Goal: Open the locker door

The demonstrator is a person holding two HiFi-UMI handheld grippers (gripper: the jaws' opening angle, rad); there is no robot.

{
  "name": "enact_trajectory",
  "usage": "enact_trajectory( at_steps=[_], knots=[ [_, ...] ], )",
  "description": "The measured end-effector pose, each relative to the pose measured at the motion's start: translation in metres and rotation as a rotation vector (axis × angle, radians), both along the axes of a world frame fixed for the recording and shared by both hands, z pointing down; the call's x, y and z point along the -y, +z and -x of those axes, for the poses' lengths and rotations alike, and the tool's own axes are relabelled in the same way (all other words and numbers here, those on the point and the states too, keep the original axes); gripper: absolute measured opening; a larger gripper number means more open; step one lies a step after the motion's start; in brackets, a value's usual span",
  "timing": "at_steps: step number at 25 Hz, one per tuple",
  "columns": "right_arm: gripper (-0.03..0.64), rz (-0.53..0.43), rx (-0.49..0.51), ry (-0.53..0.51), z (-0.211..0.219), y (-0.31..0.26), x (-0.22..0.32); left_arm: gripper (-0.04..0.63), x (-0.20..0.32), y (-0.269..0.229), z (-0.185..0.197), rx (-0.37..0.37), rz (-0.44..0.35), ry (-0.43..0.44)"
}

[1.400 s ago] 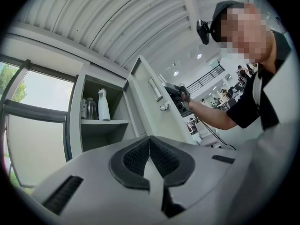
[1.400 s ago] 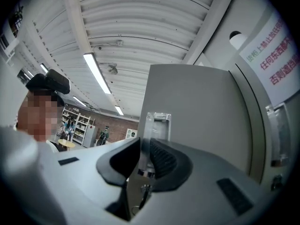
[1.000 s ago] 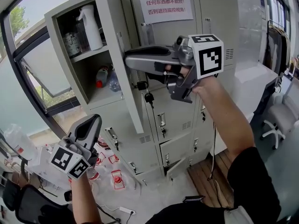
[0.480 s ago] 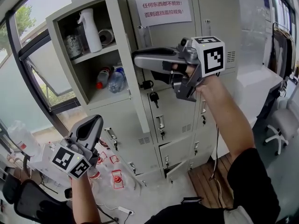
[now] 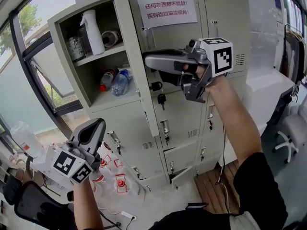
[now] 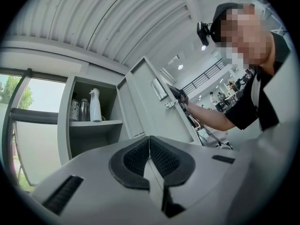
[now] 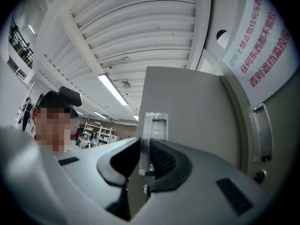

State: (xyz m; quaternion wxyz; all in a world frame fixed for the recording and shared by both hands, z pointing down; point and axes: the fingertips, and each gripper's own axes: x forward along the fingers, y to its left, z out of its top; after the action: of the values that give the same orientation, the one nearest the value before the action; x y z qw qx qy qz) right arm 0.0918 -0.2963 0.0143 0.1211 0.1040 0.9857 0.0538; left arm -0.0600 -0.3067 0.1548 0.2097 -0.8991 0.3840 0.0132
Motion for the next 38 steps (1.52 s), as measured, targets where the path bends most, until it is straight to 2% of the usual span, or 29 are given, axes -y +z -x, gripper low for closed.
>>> enact_trajectory(
  at_steps=[11, 21, 26, 31, 38],
  knots=[
    [0.066, 0.028, 0.023, -0.055, -0.026, 0.0, 0.008, 0.015, 0.0, 0.002, -0.013, 0.007, 0.003, -0.011],
    [0.066, 0.017, 0.028, -0.028, -0.034, -0.001, 0.009, 0.015, -0.006, 0.005, -0.015, 0.002, 0.004, -0.024],
    [0.054, 0.036, 0.064, 0.031, -0.042, -0.002, 0.023, 0.015, -0.004, 0.01, -0.013, -0.007, 0.015, -0.02],
    [0.051, 0.012, 0.047, 0.108, -0.048, 0.009, 0.027, 0.015, -0.005, 0.015, -0.016, -0.026, 0.022, -0.01],
    [0.034, -0.04, 0.045, 0.313, -0.06, 0.039, 0.042, 0.015, -0.005, 0.024, -0.016, -0.063, 0.038, 0.003]
  ],
)
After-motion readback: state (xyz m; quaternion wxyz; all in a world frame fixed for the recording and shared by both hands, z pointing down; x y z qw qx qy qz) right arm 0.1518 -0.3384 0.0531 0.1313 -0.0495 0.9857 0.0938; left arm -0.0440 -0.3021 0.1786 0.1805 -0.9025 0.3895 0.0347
